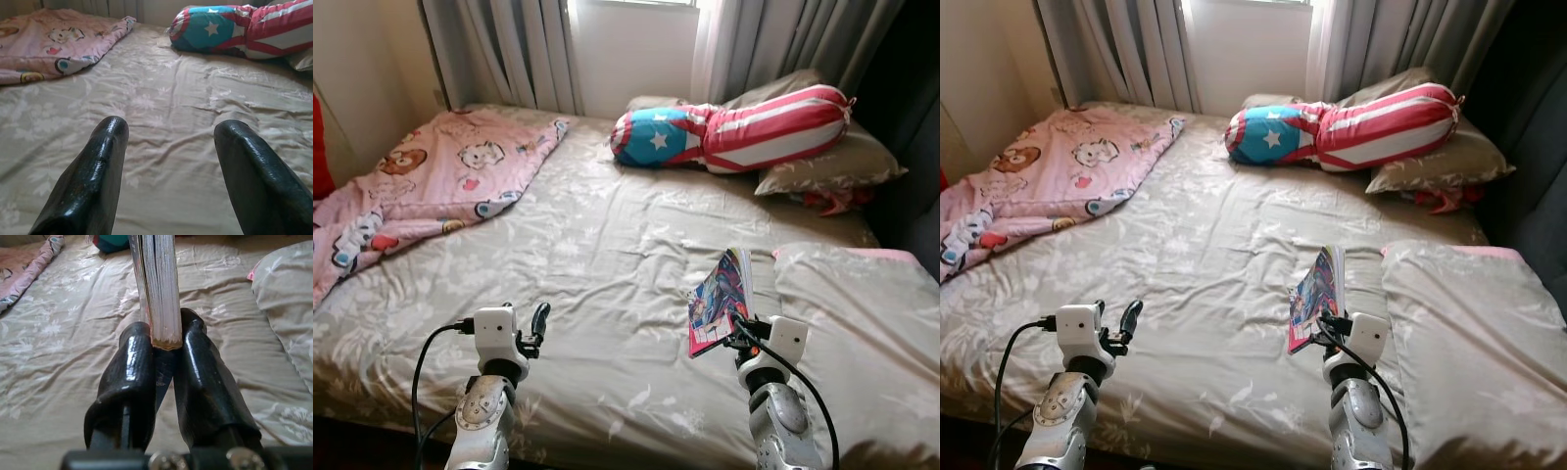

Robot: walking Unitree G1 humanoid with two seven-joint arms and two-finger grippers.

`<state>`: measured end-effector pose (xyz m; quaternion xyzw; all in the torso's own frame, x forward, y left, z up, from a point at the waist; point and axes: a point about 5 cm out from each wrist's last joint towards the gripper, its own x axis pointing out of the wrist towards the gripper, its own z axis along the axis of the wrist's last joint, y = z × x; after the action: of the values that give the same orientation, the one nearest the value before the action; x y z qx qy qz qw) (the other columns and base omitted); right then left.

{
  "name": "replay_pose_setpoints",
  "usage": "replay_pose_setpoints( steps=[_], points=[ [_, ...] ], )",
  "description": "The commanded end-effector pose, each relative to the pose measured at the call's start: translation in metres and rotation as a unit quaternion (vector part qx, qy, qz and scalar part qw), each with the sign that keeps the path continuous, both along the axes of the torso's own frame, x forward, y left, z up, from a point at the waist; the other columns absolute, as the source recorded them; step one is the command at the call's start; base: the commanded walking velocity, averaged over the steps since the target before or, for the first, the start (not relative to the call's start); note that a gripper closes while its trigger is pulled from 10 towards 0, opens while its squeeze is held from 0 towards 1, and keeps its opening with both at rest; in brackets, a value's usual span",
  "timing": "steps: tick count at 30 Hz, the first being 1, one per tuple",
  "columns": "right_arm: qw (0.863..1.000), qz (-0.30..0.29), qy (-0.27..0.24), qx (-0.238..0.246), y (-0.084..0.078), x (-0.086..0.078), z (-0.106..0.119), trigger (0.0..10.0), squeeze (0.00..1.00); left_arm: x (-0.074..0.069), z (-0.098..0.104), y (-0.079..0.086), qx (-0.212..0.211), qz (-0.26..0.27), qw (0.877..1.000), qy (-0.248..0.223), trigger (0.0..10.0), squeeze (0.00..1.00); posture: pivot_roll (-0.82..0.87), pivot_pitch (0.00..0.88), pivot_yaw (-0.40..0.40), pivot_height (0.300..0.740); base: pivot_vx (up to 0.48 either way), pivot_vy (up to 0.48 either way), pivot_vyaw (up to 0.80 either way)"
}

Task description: Clean up the room

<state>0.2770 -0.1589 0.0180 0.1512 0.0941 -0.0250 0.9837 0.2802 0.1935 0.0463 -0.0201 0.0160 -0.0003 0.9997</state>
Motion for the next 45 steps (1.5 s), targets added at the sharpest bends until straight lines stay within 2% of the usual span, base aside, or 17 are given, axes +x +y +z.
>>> replay_pose_setpoints(
  steps=[1,26,45],
  points=[
    [1.0,-0.001,-0.026,-0.003,-0.0008,0.0059,0.0098,10.0,0.0,-0.0009,-0.0008,-0.0014,-0.001,-0.002,1.0,0.005,10.0,0.0,0.0,0.0,-0.061,0.662,0.0,0.0,0.0],
    [1.0,0.004,-0.018,0.002,0.0012,0.0077,0.008,10.0,0.0,-0.0013,0.0017,-0.0008,-0.01,-0.004,1.0,0.007,10.0,0.0,0.0,0.0,-0.063,0.662,0.0,0.0,0.0],
    [1.0,0.008,-0.006,-0.001,0.0016,0.0067,0.0035,10.0,0.0,-0.0024,0.0007,0.0005,-0.009,-0.004,1.0,0.009,10.0,0.0,0.0,0.0,-0.059,0.662,0.307,0.0,0.0]
  ],
)
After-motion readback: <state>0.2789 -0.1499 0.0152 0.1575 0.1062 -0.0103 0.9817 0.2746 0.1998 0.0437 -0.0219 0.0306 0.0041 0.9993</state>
